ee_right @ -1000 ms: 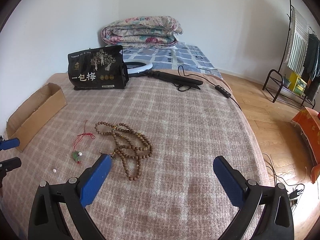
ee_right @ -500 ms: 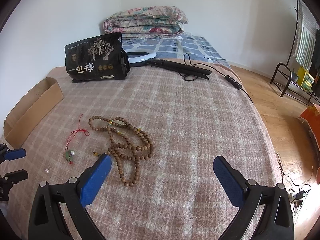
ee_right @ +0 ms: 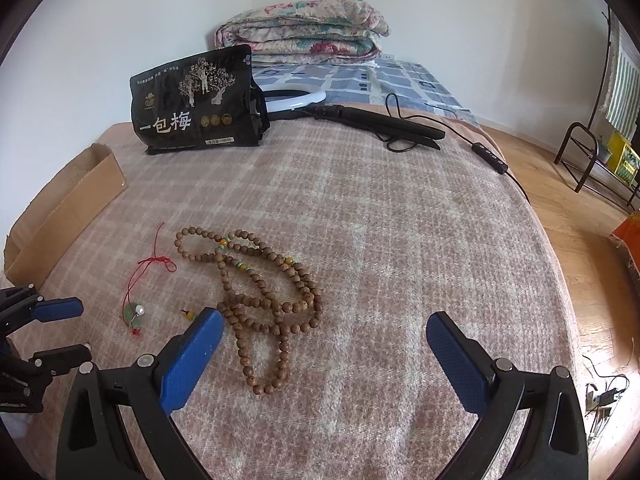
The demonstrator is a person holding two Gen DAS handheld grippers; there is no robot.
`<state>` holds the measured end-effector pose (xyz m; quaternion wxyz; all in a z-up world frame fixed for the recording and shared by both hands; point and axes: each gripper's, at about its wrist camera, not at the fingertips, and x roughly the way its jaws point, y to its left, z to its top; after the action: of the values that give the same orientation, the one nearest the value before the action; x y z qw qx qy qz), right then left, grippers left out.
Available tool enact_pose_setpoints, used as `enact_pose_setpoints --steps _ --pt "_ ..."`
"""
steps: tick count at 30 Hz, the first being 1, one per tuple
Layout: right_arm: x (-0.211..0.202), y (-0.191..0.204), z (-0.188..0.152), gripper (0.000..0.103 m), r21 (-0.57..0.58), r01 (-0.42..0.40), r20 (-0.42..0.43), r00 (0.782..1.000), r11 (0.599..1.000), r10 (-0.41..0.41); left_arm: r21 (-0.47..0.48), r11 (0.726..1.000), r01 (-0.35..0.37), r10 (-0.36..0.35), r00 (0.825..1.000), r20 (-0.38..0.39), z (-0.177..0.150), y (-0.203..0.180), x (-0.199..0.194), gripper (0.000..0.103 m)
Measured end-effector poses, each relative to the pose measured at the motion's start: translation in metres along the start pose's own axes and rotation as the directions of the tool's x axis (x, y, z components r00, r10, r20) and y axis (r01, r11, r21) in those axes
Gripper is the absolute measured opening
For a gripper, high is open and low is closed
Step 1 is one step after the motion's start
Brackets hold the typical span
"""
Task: Organize jewelry
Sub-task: 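Move left tool to the green jade pendant while right tool approaches the brown prayer beads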
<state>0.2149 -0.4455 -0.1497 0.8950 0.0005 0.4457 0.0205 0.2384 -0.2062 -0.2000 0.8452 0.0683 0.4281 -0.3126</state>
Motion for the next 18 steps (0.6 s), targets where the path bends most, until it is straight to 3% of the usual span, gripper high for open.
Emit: enact_pose_setpoints --steps 8,18 --pt "0.017 0.004 0.009 0.103 -0.003 -0.048 -0.027 0.999 0.999 0.048 0.021 1.000 -0.011 0.012 0.999 -0.030 0.011 -0.003 0.021 0.053" --pt "0.052 0.016 0.026 0.103 -0.015 -0.103 -0.132 0.986 0.995 0.100 0.035 0.999 -0.014 0.016 0.999 -0.044 0.014 -0.007 0.031 0.053"
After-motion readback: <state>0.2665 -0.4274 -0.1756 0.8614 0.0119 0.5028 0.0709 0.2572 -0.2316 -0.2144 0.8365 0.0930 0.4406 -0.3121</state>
